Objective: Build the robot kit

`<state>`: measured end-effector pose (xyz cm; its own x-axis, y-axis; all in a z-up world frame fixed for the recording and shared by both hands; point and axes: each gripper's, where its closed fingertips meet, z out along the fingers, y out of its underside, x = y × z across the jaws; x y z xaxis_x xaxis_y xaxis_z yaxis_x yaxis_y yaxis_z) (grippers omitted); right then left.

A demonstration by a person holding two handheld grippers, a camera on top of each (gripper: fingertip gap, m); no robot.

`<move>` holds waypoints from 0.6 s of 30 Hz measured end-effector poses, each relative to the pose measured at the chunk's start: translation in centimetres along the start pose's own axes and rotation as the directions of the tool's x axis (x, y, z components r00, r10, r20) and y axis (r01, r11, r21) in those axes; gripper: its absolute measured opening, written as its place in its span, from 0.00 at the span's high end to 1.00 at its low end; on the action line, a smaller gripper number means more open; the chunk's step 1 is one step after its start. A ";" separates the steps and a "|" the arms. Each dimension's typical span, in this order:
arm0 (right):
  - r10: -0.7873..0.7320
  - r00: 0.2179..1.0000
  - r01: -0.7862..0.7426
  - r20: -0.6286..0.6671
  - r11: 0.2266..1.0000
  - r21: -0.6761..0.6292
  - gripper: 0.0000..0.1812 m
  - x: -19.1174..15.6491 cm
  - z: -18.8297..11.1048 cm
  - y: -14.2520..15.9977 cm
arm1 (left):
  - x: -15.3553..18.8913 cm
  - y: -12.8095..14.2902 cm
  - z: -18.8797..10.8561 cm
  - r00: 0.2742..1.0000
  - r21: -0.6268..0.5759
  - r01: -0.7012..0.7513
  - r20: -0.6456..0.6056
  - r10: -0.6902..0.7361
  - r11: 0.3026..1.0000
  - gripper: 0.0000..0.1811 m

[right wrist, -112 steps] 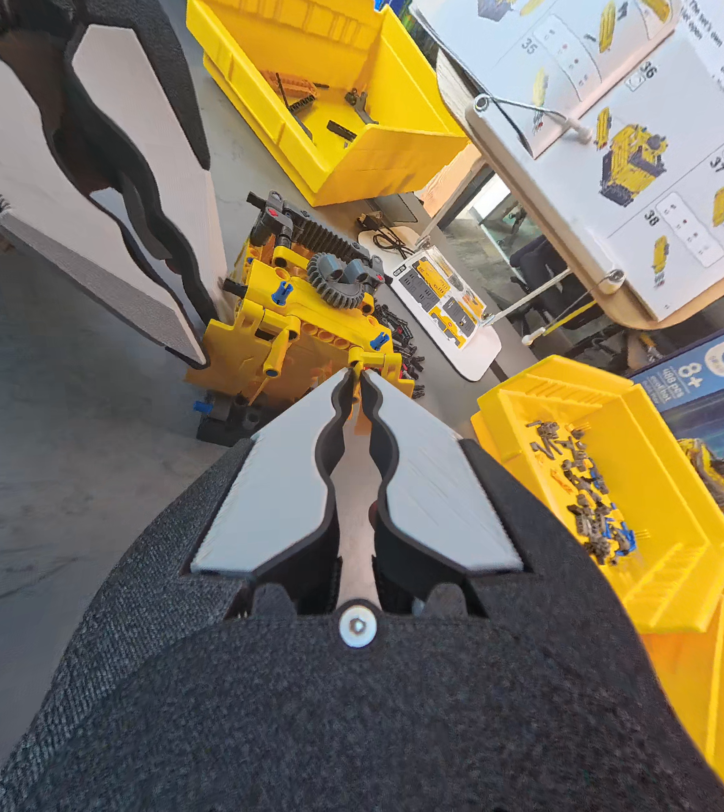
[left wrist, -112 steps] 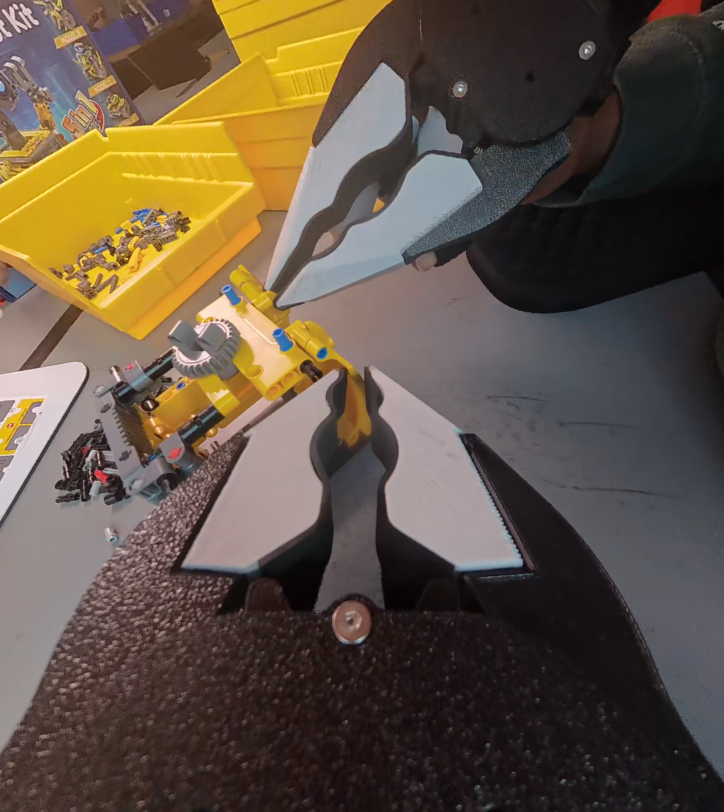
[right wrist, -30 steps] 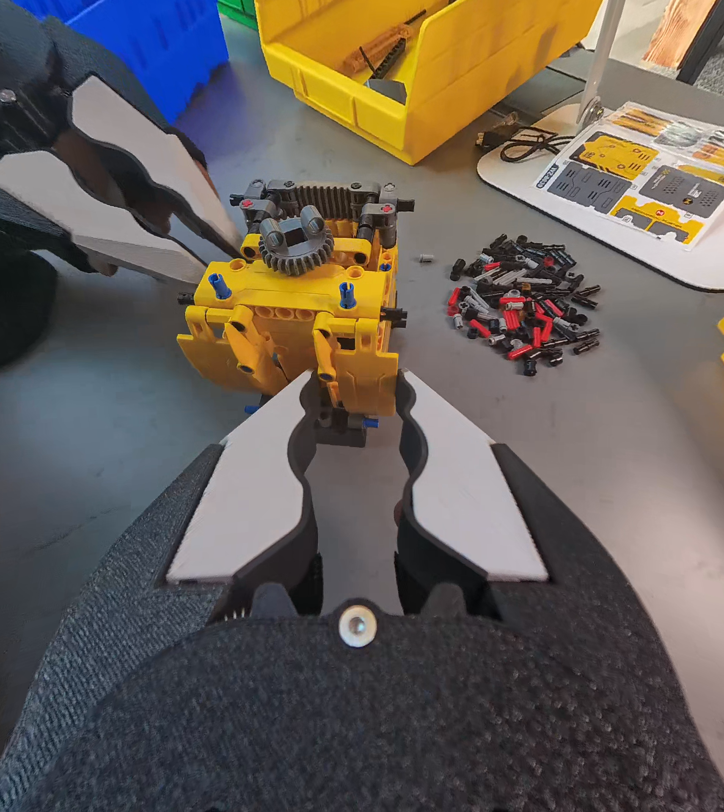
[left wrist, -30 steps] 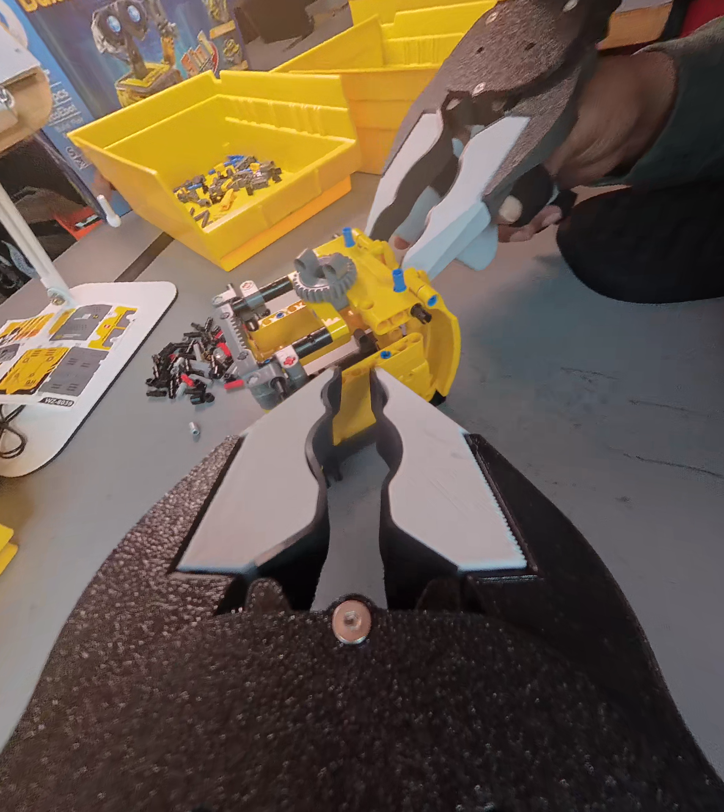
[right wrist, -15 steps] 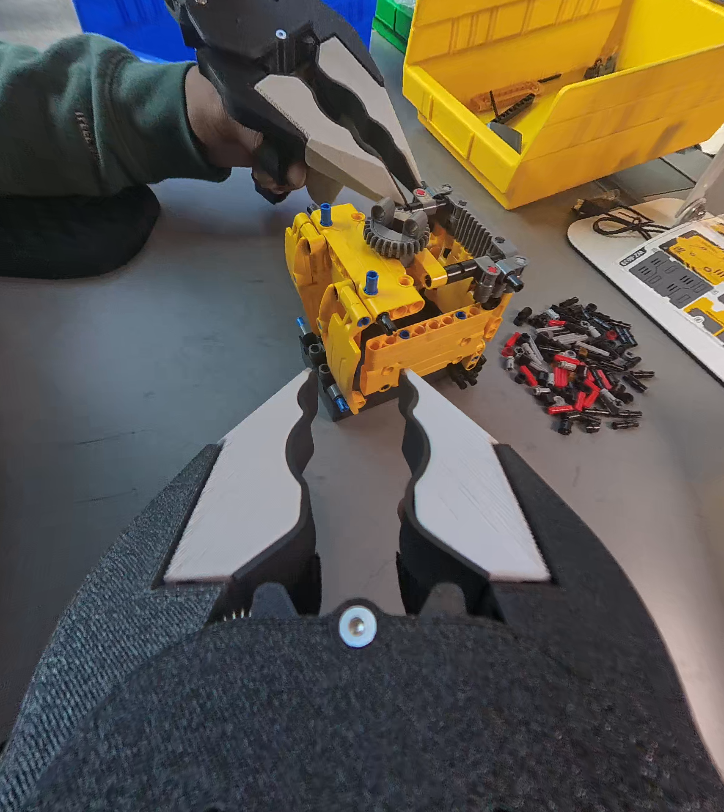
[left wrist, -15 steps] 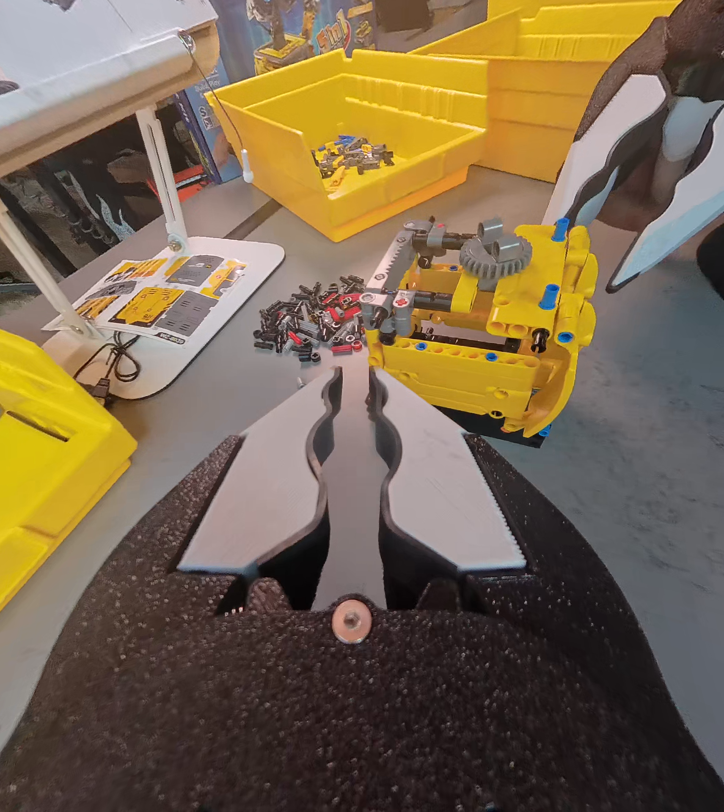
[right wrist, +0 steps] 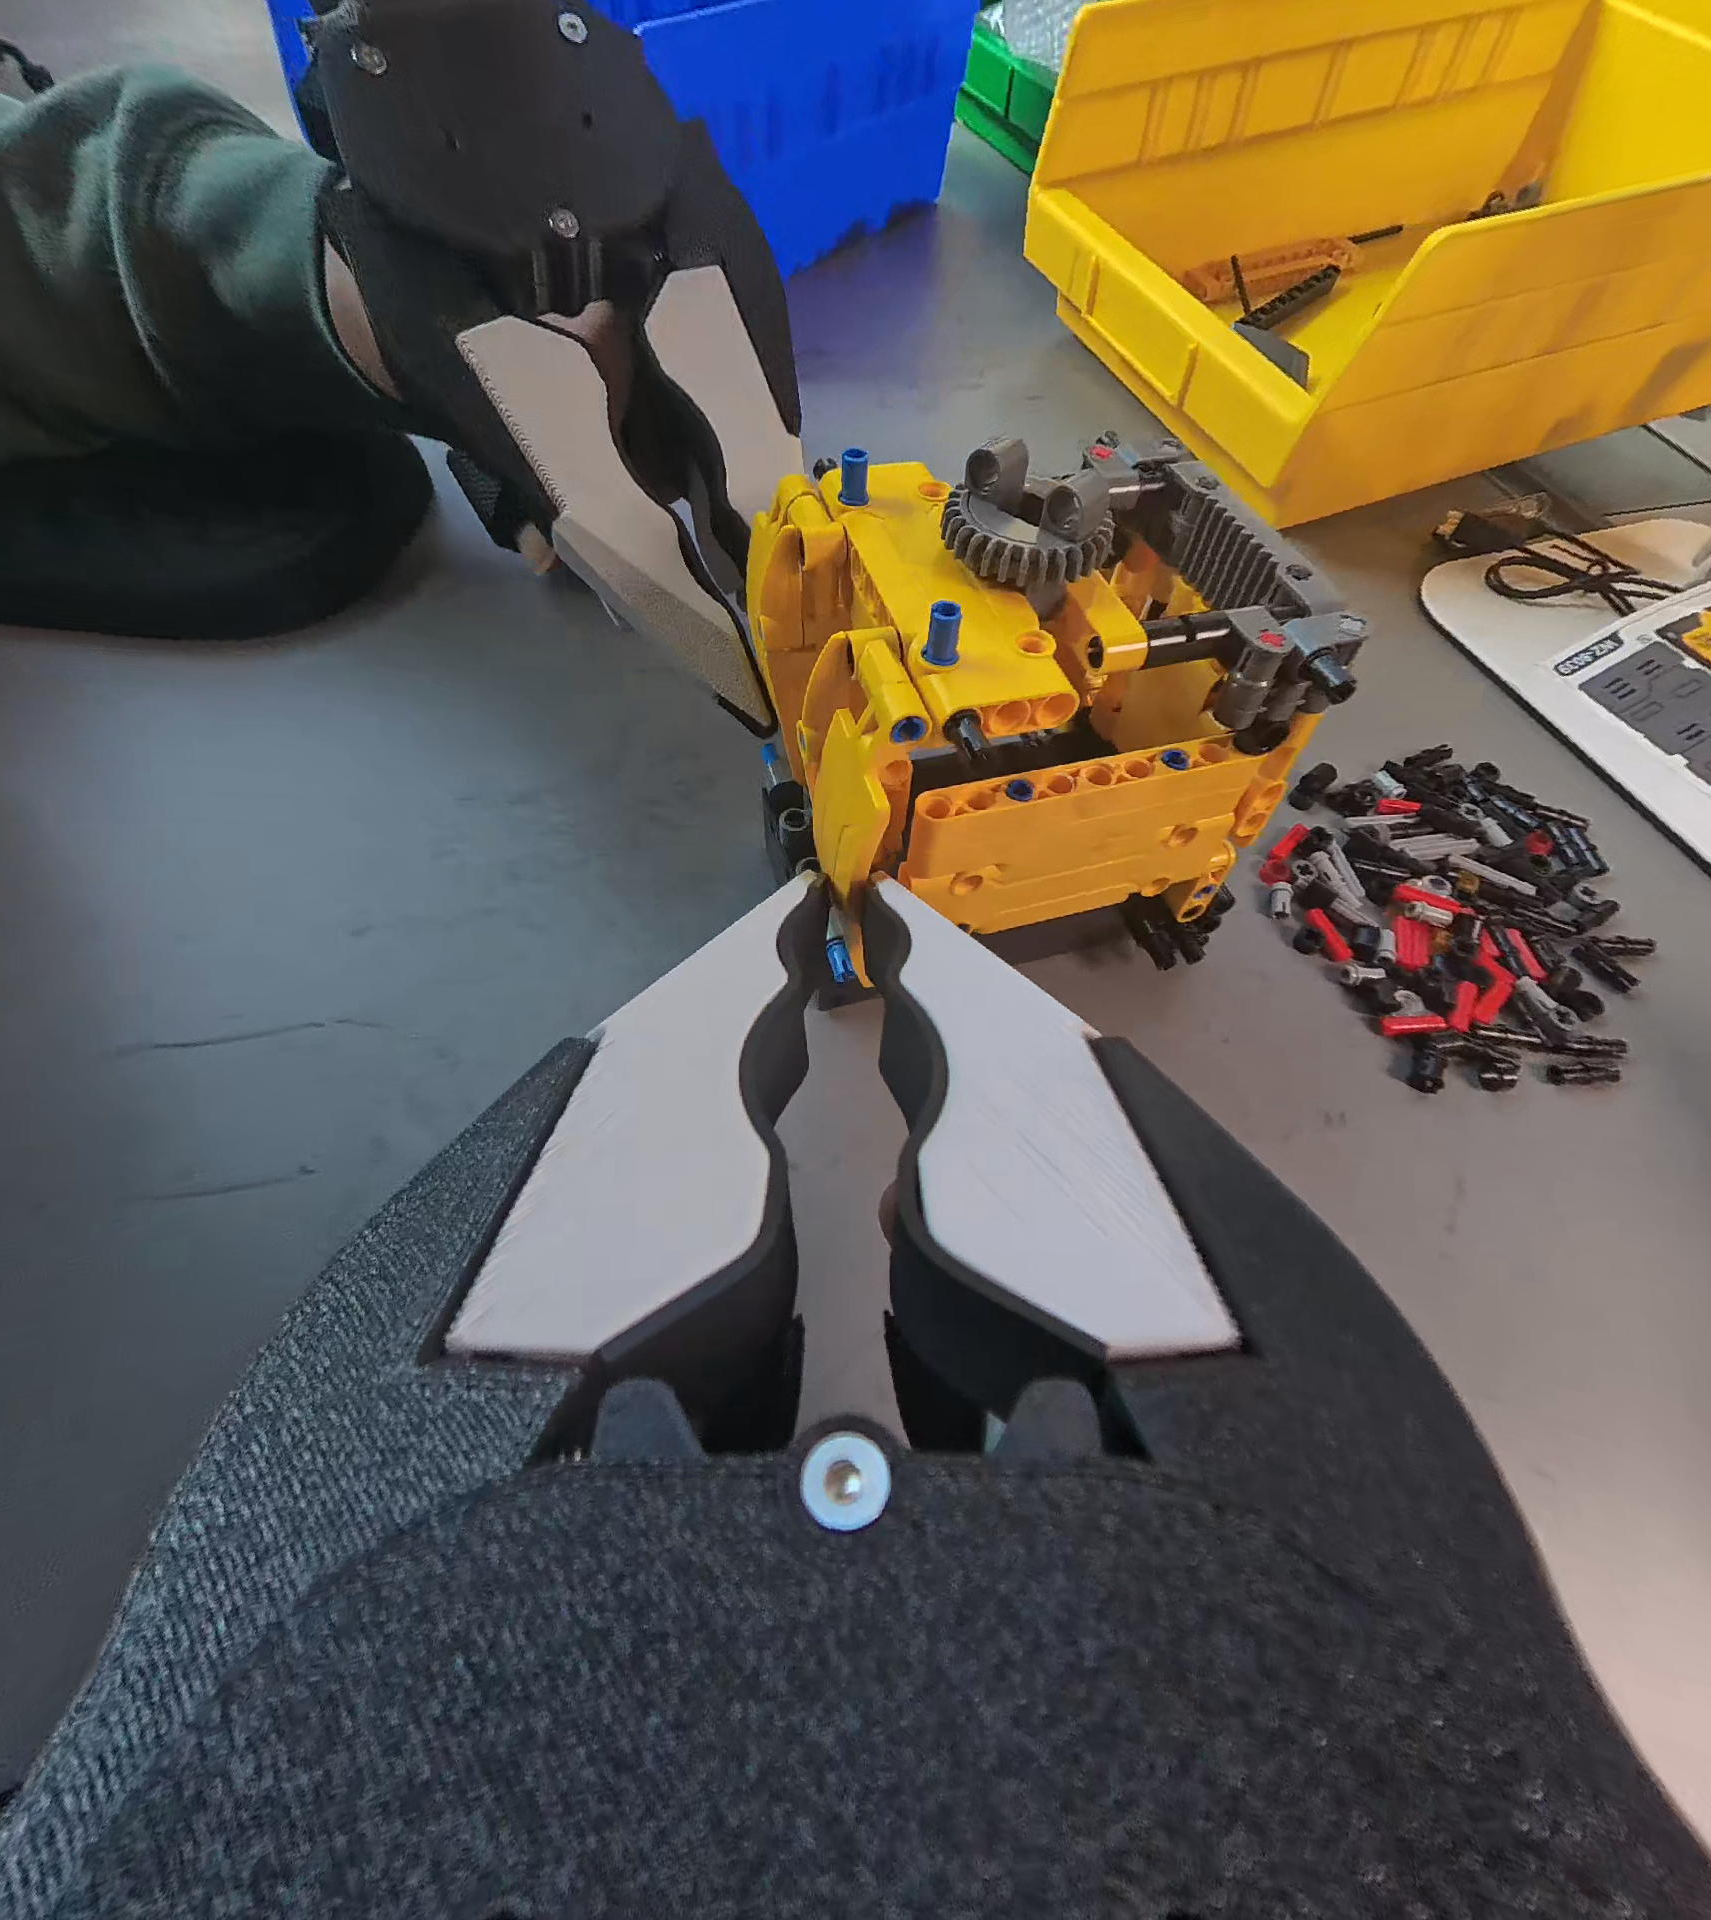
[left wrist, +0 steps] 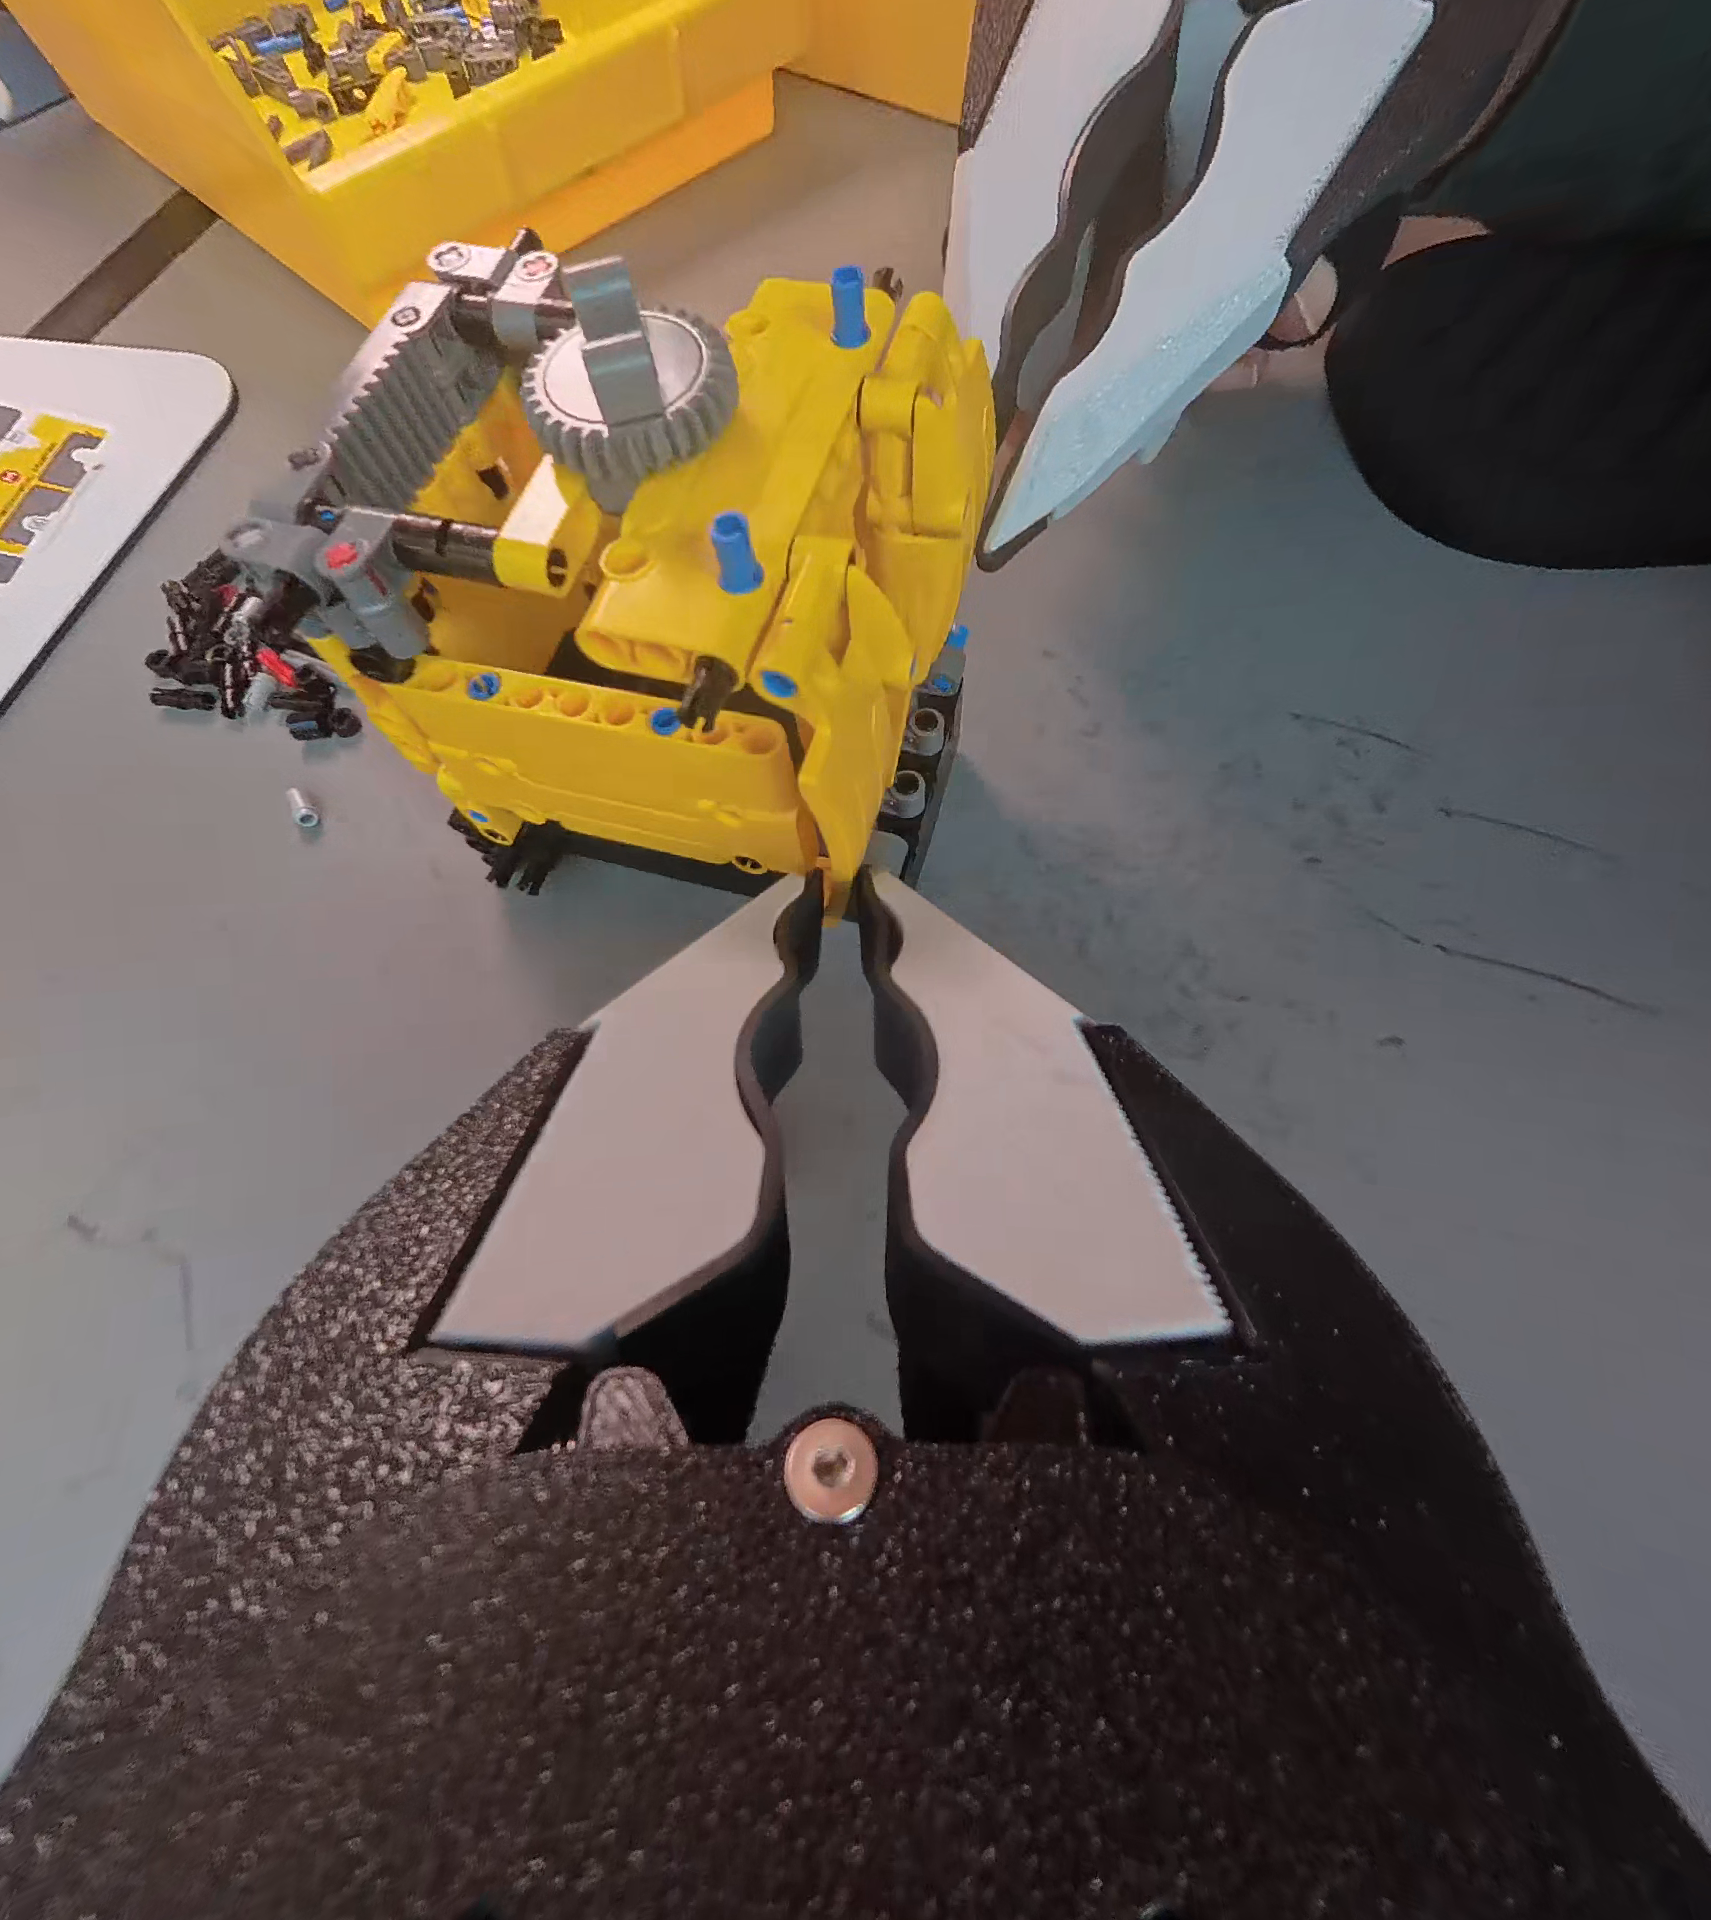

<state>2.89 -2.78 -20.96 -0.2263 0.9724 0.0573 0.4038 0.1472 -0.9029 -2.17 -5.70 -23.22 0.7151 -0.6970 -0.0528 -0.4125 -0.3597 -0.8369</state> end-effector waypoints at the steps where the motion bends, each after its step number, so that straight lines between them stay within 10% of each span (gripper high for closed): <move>1: 0.002 1.000 -0.002 -0.006 1.000 -0.001 0.97 0.1 0.0 0.1 | -0.2 -0.1 0.0 1.000 0.001 0.005 0.005 -0.005 1.000 0.97; 18: -0.041 0.996 0.042 -0.073 0.999 0.014 0.97 0.7 -0.2 0.3 | -0.4 -0.4 -0.1 0.999 0.051 0.032 -0.023 -0.030 0.998 0.97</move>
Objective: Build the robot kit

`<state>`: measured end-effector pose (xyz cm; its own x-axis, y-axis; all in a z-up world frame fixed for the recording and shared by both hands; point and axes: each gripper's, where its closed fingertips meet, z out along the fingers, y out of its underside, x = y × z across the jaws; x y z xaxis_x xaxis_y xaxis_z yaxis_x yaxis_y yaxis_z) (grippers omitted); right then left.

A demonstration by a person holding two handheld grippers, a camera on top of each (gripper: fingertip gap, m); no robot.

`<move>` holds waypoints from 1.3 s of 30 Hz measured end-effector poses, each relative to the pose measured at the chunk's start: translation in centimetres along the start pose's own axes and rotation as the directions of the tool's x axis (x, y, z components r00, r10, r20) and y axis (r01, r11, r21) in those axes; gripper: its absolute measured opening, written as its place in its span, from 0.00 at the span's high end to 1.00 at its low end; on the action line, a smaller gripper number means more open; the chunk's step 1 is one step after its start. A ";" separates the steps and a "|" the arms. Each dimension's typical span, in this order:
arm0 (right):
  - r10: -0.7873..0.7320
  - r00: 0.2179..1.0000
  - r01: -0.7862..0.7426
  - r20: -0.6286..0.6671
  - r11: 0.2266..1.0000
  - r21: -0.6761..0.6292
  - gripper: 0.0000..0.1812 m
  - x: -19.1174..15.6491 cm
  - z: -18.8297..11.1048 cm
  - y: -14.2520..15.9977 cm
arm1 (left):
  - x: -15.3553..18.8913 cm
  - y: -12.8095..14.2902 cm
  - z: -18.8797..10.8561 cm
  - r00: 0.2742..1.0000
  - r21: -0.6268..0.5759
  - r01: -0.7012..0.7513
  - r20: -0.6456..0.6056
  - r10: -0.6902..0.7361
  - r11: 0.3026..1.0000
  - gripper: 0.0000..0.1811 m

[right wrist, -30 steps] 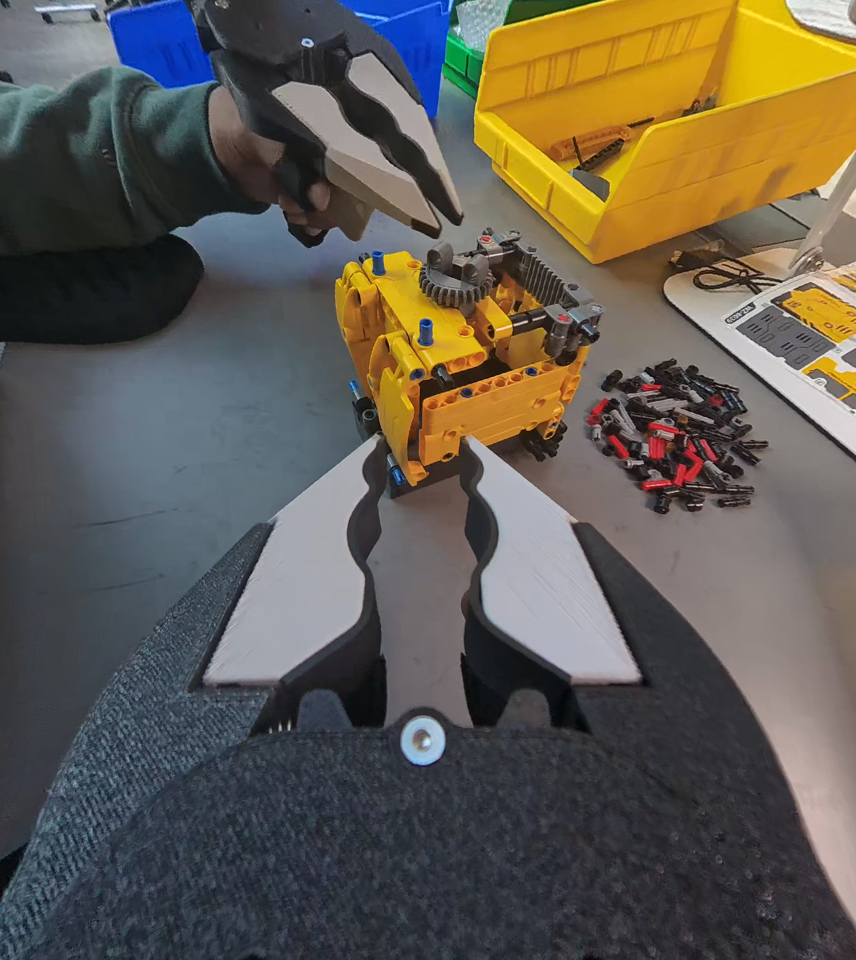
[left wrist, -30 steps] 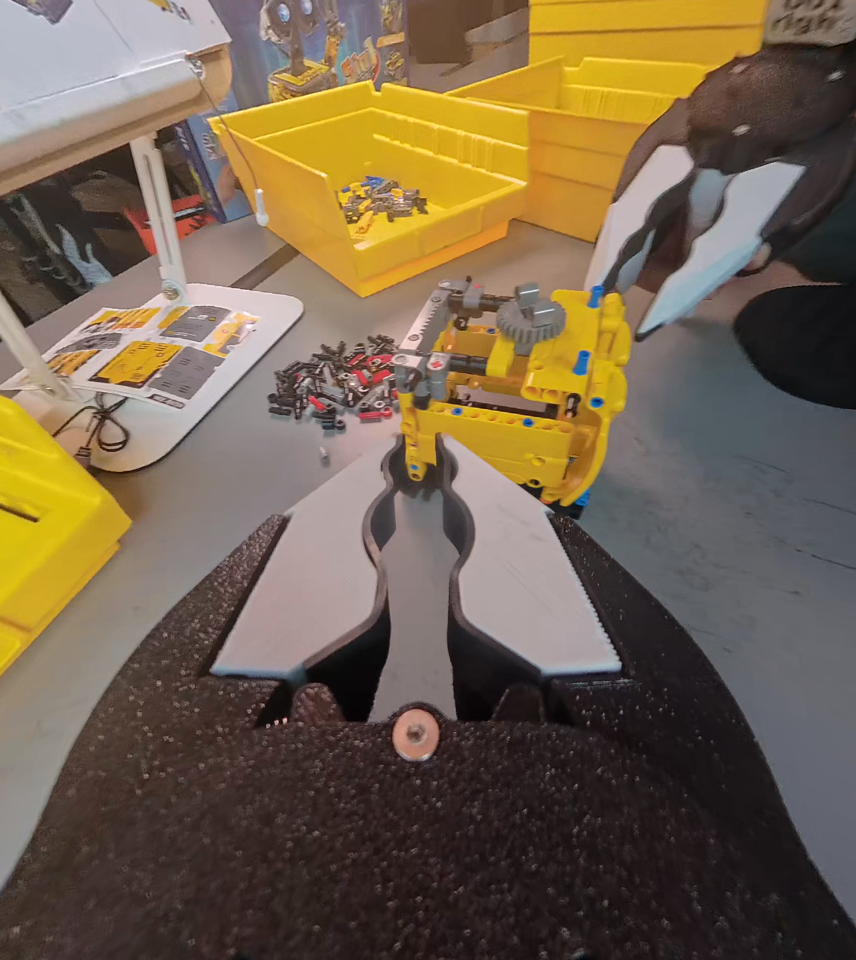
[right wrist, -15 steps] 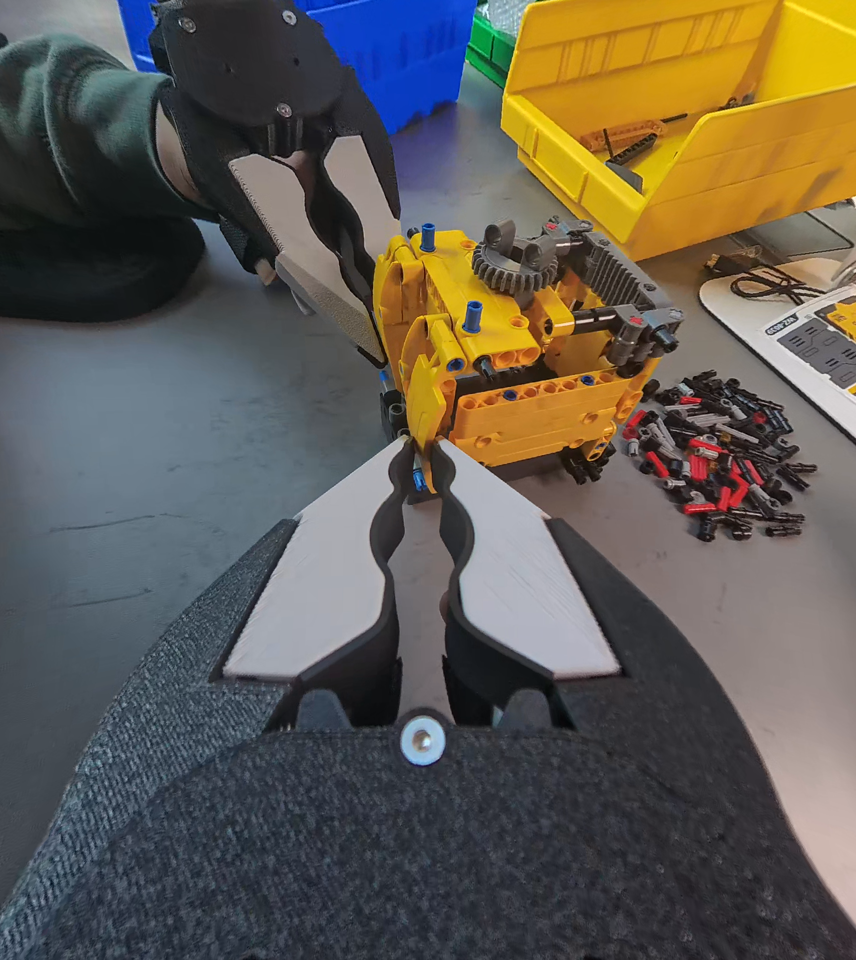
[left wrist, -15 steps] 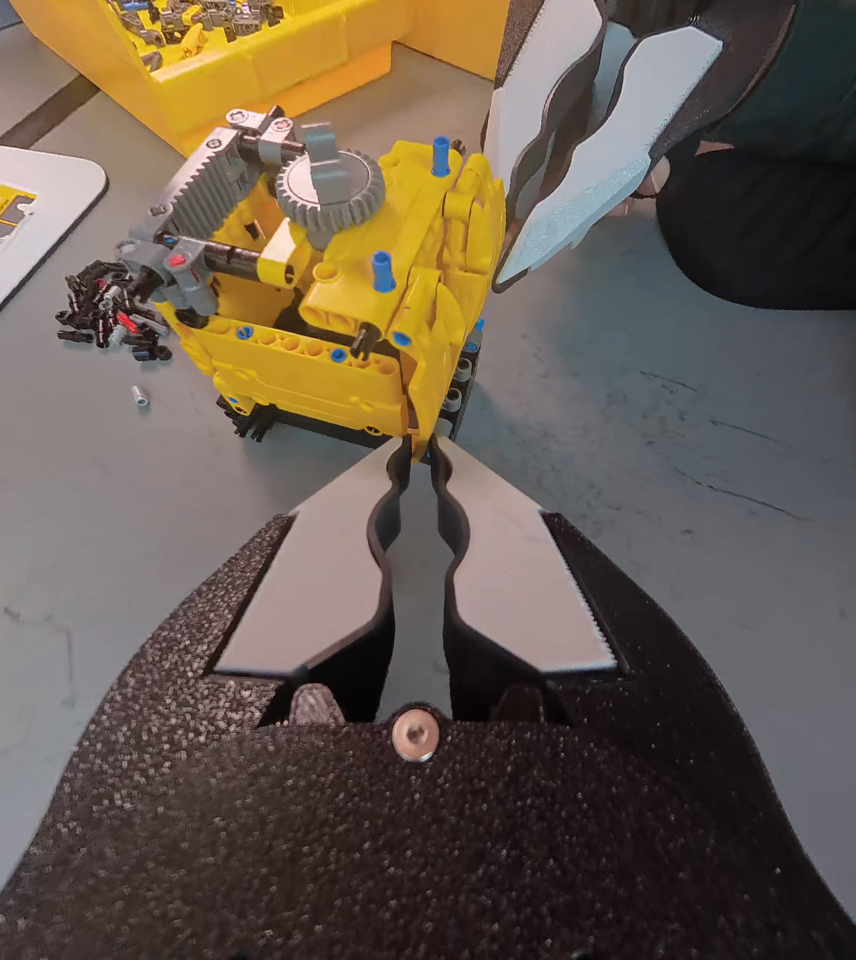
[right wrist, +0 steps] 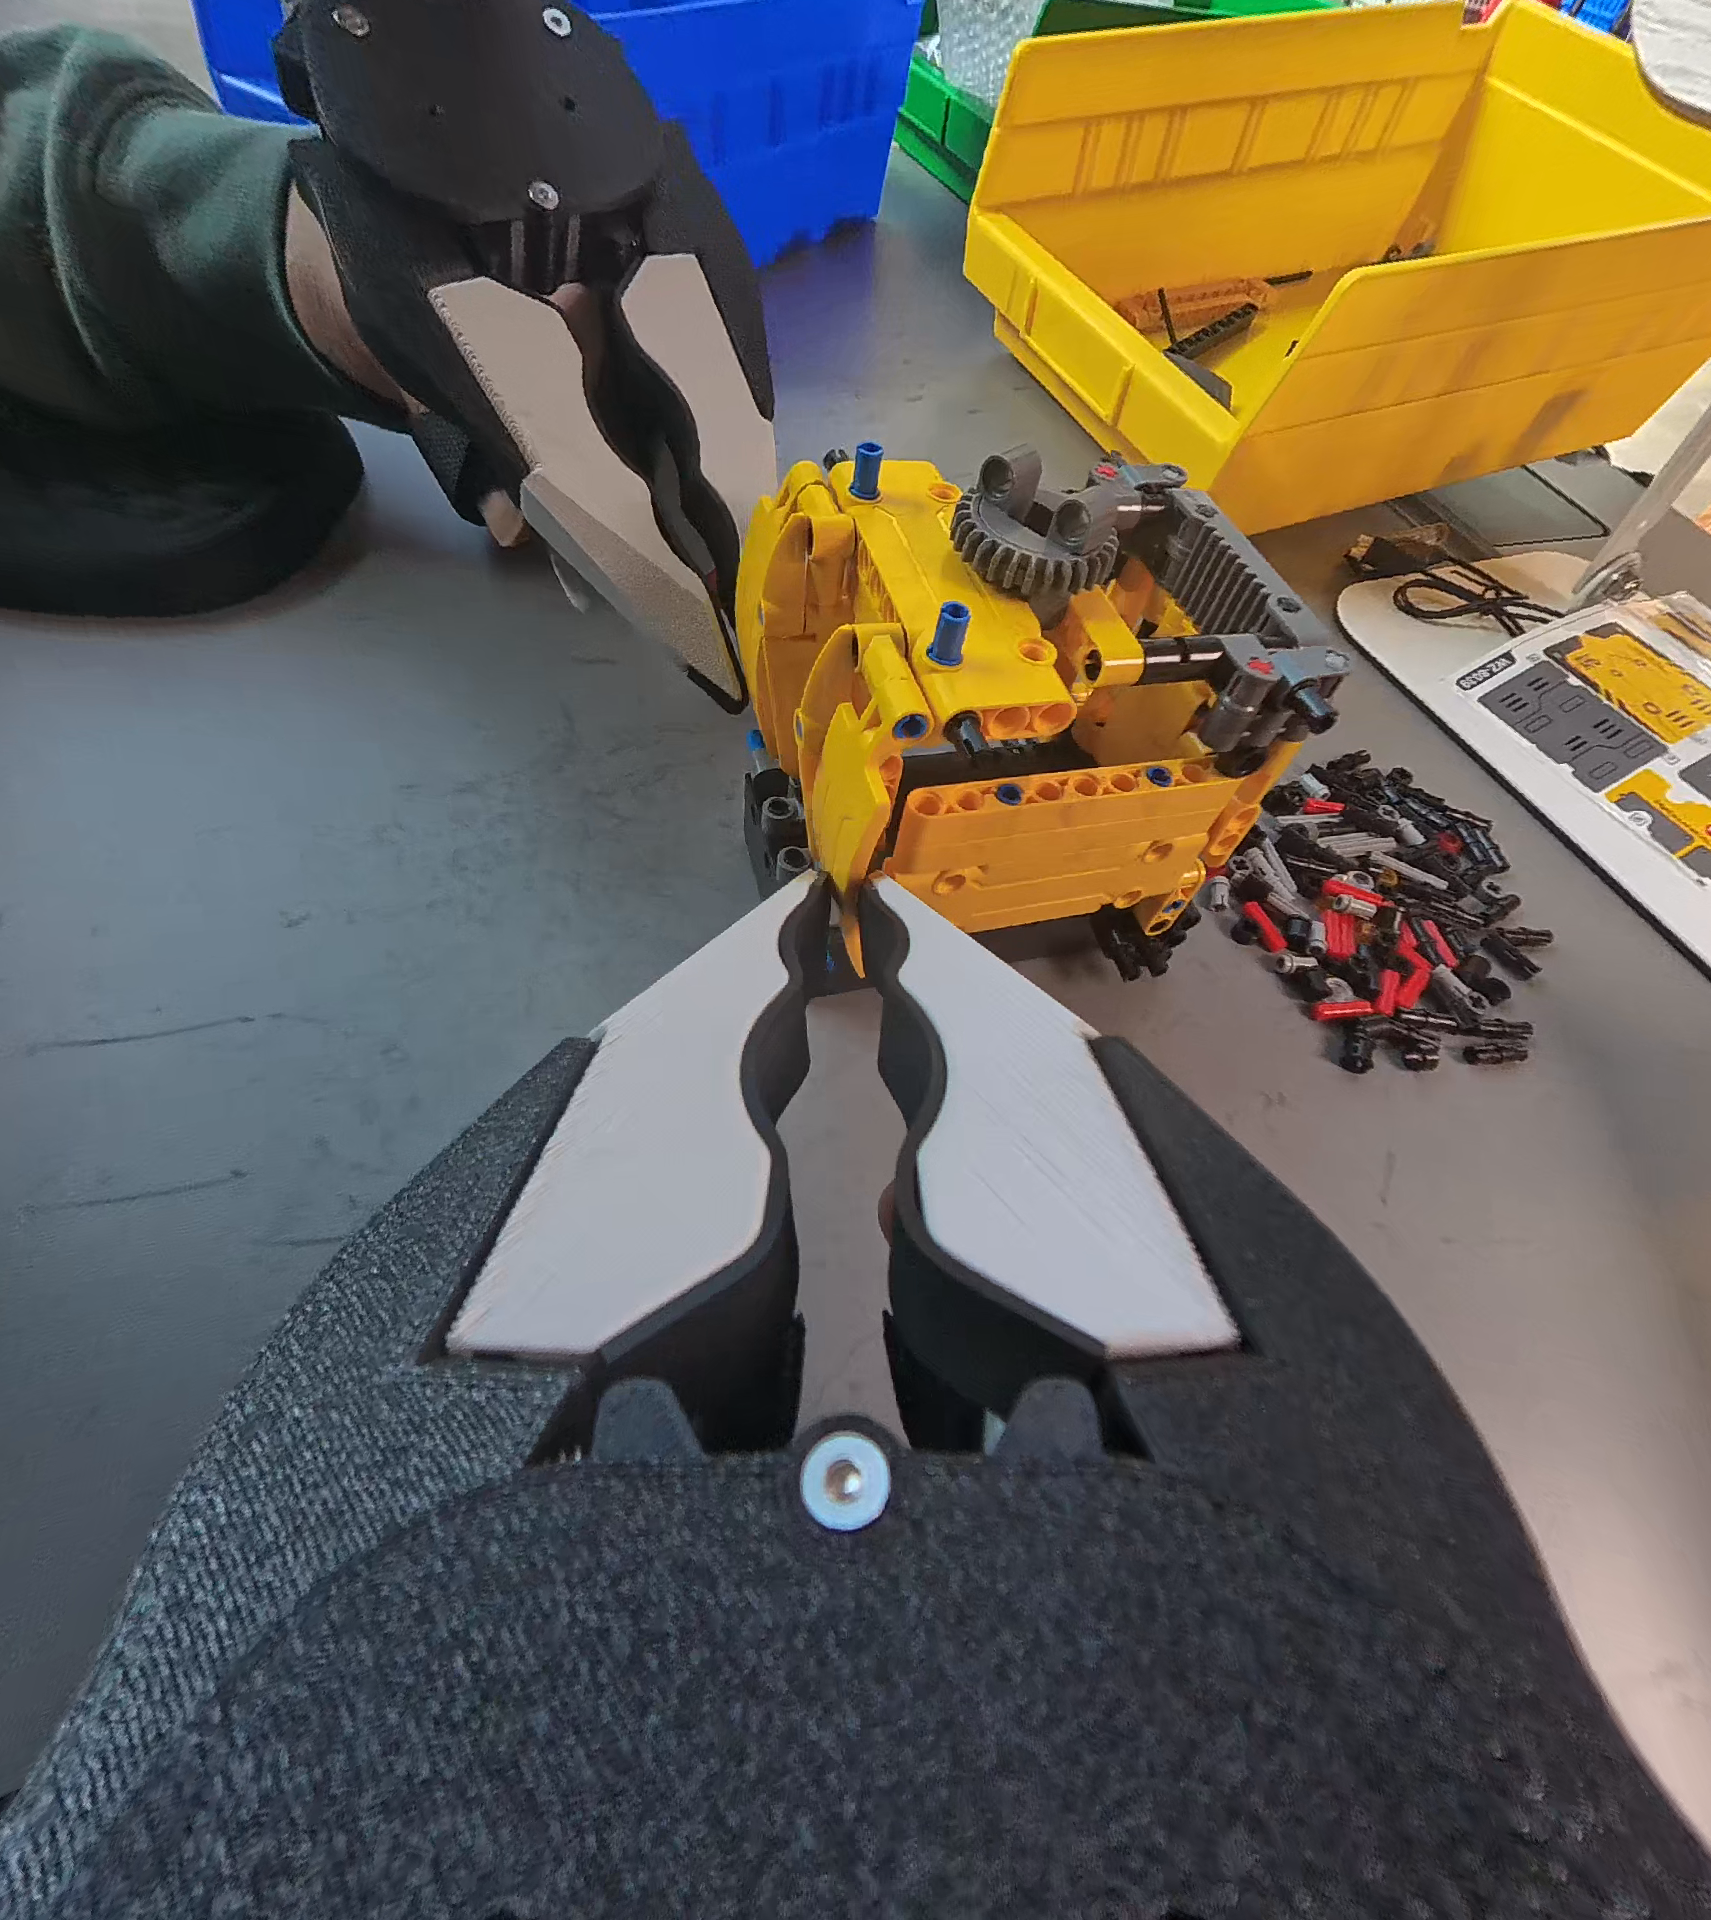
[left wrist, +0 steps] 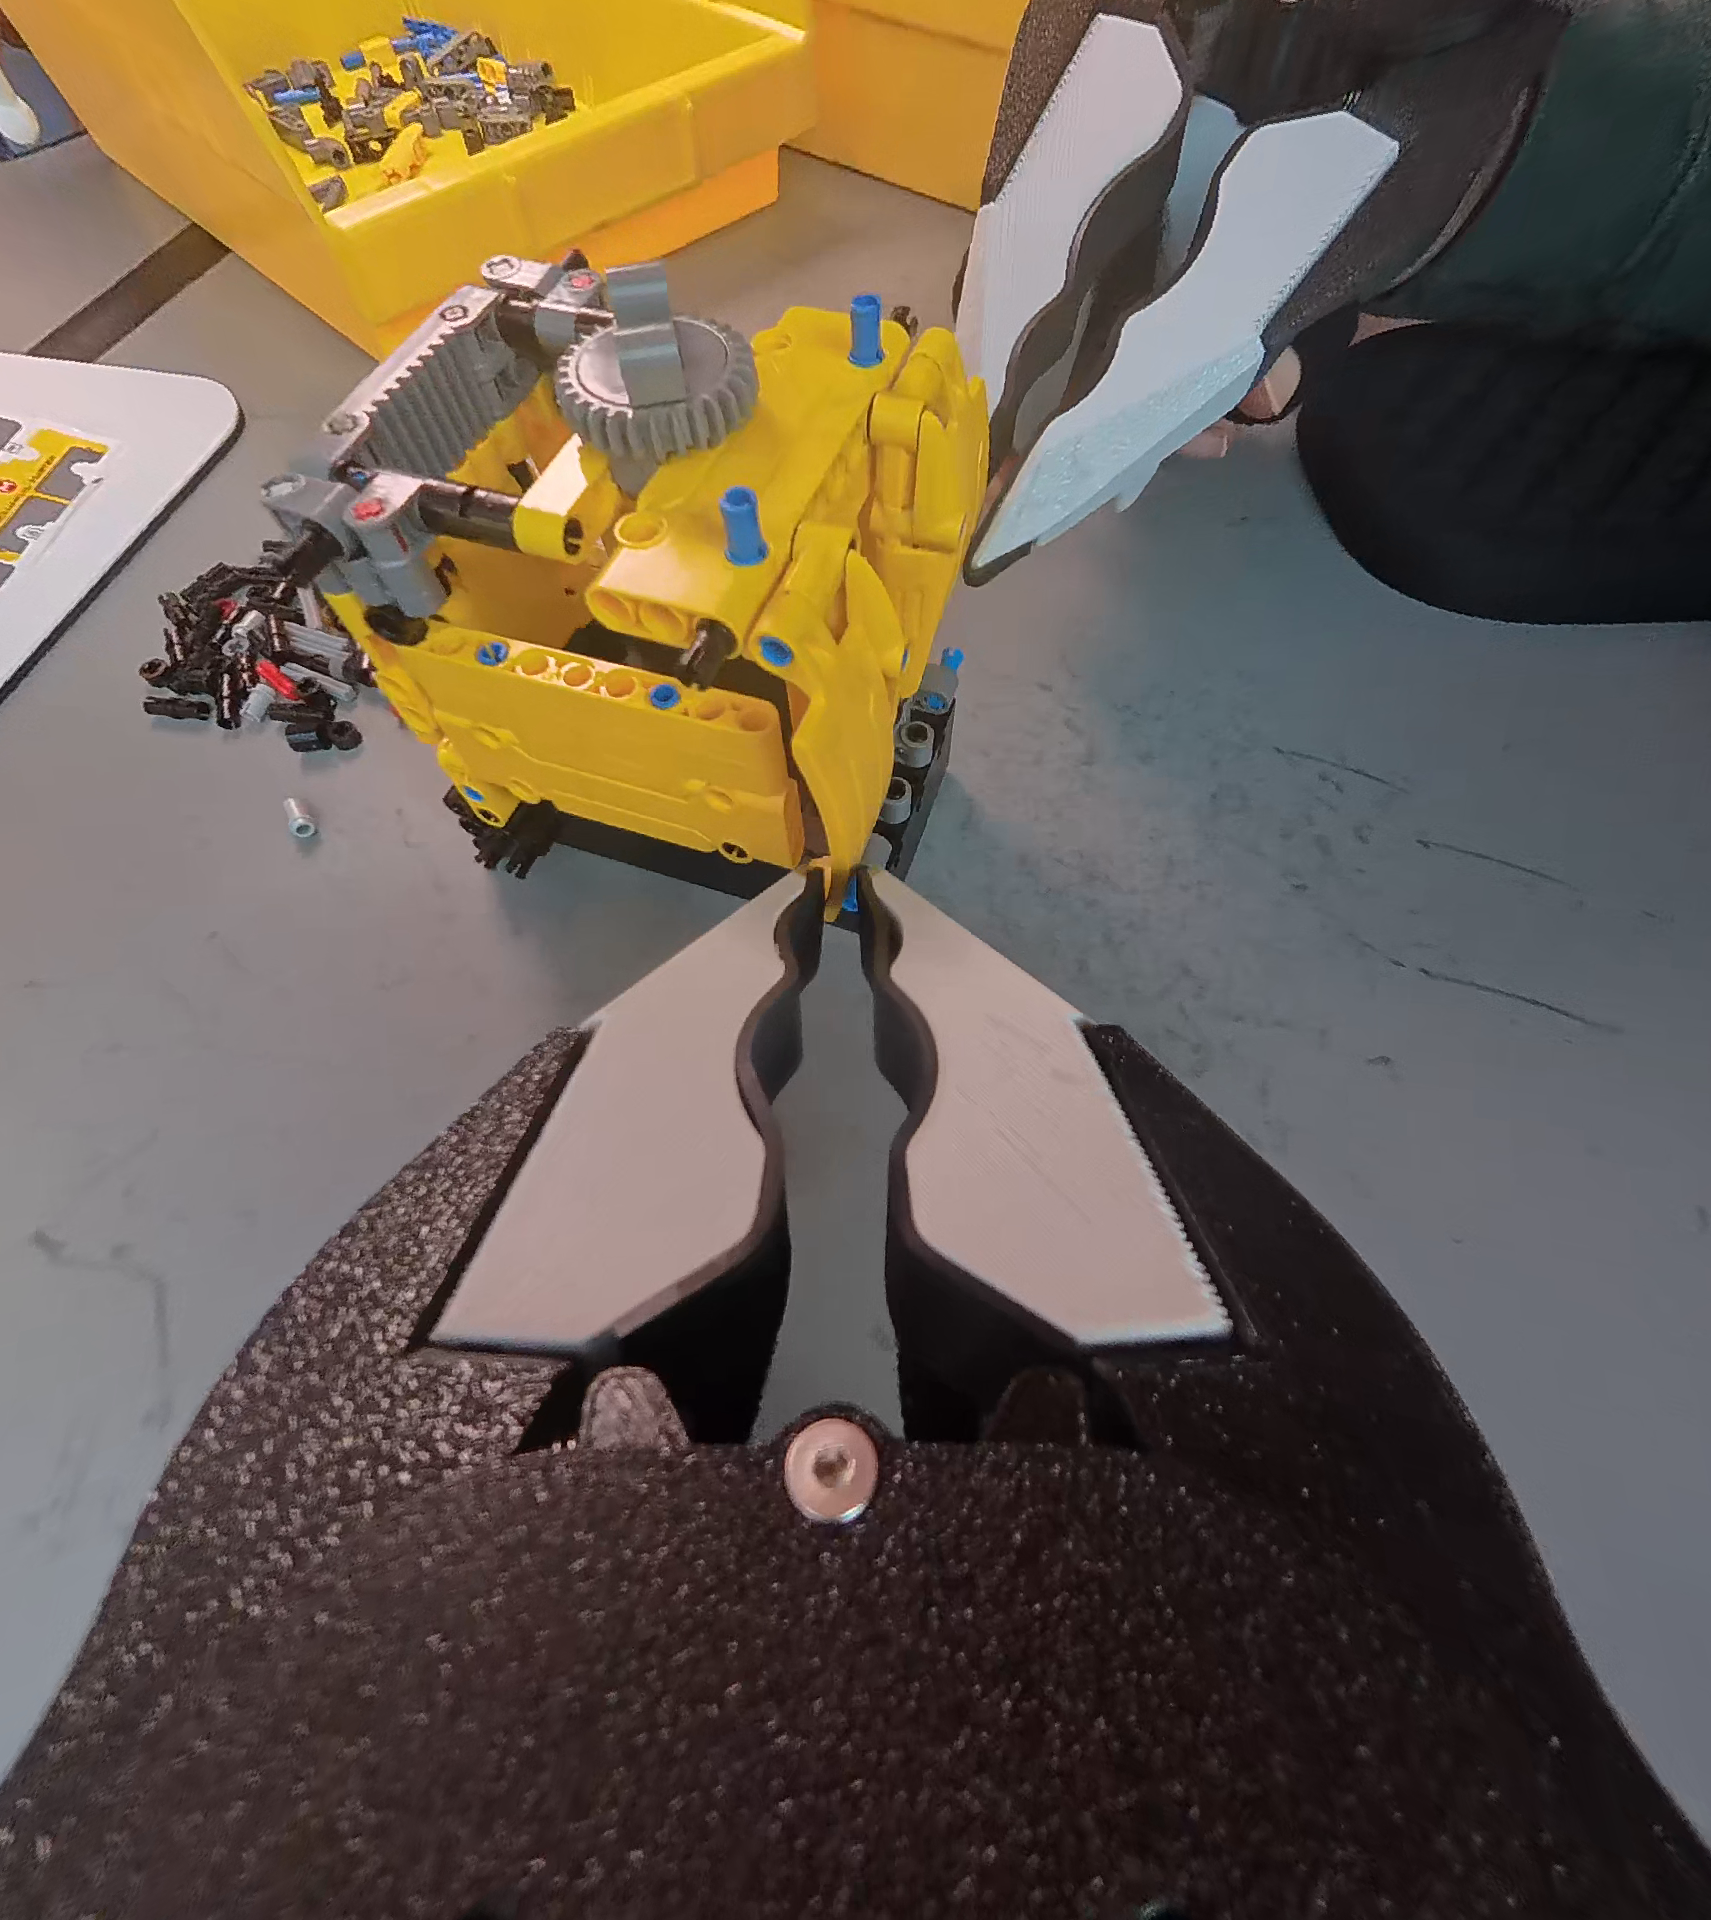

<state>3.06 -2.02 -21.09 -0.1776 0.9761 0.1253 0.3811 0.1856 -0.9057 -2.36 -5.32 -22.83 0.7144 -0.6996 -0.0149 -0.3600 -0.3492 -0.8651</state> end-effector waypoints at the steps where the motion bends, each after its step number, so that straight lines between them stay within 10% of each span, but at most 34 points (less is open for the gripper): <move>1: 0.001 1.000 -0.001 -0.012 1.000 0.001 0.97 0.3 0.0 0.0 | 0.0 0.0 0.1 1.000 -0.002 0.001 0.001 -0.001 1.000 0.97; 17: 0.040 0.998 -0.033 -0.052 0.992 0.125 0.91 1.4 -1.7 -1.3 | -1.4 -3.3 -3.0 0.995 0.205 -0.042 0.098 0.022 0.978 0.92; 28: 0.202 0.929 -0.051 -0.308 0.899 0.435 0.76 8.1 -6.4 -7.3 | -8.6 -7.9 -9.1 0.870 0.444 -0.126 0.480 -0.117 0.887 0.83; 39: 0.256 0.880 -0.018 -0.401 0.860 0.511 0.78 16.4 -3.7 -14.3 | -21.4 -11.9 -11.8 0.693 0.569 -0.082 0.623 -0.364 0.818 0.83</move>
<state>-1.99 11.77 -4.61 0.3050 0.9515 0.0405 -0.1326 0.0845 -0.9876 -20.47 6.44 -6.28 0.9995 0.0304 -0.0079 -0.0117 0.1266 -0.9919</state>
